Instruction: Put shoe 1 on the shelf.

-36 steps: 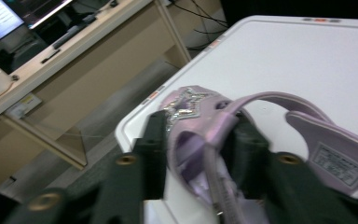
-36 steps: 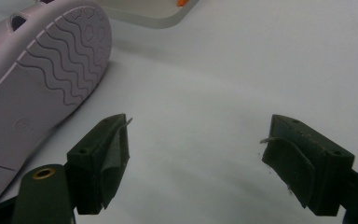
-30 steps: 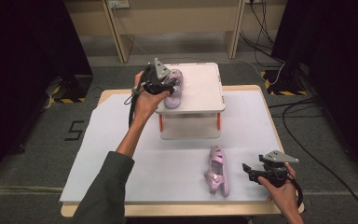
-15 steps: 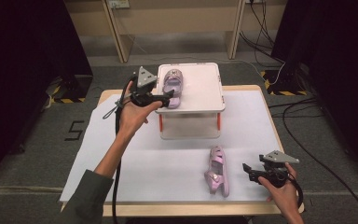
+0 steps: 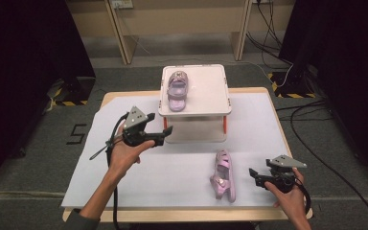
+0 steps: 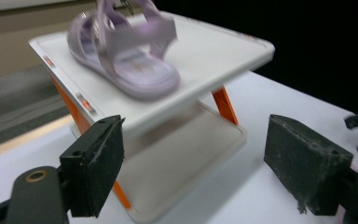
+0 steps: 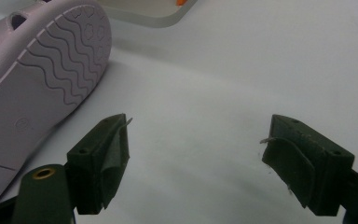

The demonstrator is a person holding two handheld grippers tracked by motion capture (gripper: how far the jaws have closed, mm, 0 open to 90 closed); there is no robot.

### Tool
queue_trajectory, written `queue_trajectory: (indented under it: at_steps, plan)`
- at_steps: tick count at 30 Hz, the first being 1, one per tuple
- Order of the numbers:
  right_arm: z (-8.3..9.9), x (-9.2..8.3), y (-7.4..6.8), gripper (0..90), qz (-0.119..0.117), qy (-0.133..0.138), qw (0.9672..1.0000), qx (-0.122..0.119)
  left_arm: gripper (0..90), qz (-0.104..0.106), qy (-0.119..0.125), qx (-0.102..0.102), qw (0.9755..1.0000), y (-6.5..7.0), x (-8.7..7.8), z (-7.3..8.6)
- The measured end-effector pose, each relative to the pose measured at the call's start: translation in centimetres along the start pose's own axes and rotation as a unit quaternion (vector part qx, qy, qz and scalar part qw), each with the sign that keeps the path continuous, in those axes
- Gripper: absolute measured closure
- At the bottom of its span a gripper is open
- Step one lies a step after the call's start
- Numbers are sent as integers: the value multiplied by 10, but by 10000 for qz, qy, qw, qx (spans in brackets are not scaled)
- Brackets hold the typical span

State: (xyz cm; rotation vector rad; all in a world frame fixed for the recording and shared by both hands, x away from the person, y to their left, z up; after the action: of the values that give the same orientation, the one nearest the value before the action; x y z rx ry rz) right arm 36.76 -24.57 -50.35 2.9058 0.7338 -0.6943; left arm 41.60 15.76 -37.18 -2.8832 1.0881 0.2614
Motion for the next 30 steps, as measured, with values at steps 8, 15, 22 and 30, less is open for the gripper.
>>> queue_trajectory:
  at_steps: [8, 15, 22, 30]
  plan:
    - [1, 0, 0, 219, 21, -46, 10000, 66, 185, 100, -164, -102, 9998, 5, -27, 40]
    - [1, 1, -1, 219, 20, -37, 10000, 68, 171, 170, -213, -154, 9995, 8, -41, 71]
    - [1, 1, 0, 219, 20, -33, 10000, 74, 164, 234, -266, -166, 9992, 16, -55, 105]
    - [3, -1, 0, 219, 26, -47, 10000, 84, 160, 150, -290, -168, 9993, 16, -73, 127]
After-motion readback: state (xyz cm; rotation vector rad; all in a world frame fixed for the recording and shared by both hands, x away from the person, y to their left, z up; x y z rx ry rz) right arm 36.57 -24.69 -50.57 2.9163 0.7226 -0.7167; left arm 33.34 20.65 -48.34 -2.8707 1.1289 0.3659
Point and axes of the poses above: each handheld gripper's, and its own axes: x roughly forward along the jaws, z roughly out of its underside, y roughly to its right, the point moved 4 cm from there along x, roughly forward along the jaws, and after that the axes turned 11 degrees about y, right-handed, at the moved point
